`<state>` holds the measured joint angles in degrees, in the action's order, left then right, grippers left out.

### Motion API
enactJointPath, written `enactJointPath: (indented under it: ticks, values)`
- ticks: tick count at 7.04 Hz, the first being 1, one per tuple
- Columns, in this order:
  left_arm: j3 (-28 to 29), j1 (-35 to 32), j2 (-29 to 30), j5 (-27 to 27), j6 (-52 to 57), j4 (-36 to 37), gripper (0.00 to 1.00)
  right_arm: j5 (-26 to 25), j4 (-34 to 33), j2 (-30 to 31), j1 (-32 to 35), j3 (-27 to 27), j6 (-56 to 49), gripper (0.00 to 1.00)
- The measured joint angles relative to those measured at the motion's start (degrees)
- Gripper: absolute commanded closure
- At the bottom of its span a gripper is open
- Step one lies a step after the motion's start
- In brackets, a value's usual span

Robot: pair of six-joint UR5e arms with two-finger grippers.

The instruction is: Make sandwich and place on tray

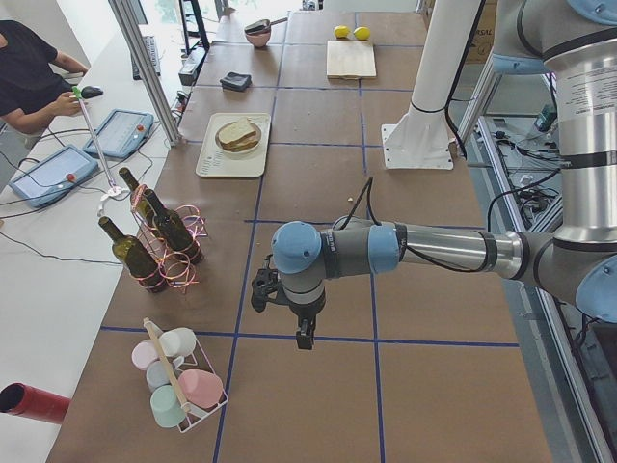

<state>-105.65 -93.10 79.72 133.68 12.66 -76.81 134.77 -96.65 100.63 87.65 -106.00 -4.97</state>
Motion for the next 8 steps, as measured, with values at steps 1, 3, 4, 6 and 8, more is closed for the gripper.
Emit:
enactJointPath:
  ticks: [1, 3, 4, 6, 8]
  values:
    - [0.03, 0.02, 0.03, 0.00, 0.00, -0.02, 0.00, -0.59, 0.67, 0.00, -0.02, -0.07, 0.39, 0.00]
    - [0.17, 0.02, 0.22, 0.00, 0.00, -0.08, 0.00, -0.95, 1.06, 0.01, -0.02, -0.20, 1.46, 0.00]
    - [0.27, 0.02, 0.34, 0.00, 0.00, -0.11, 0.00, -0.90, 1.10, 0.00, -0.02, -0.23, 1.65, 0.00]
    - [0.41, 0.02, 0.52, 0.00, 0.00, -0.17, 0.00, -0.51, 1.07, 0.00, -0.02, -0.24, 1.84, 0.00]
    - [0.52, 0.02, 0.60, 0.00, 0.06, -0.35, 0.00, -0.23, 1.09, 0.00, -0.05, -0.10, 1.97, 0.00]
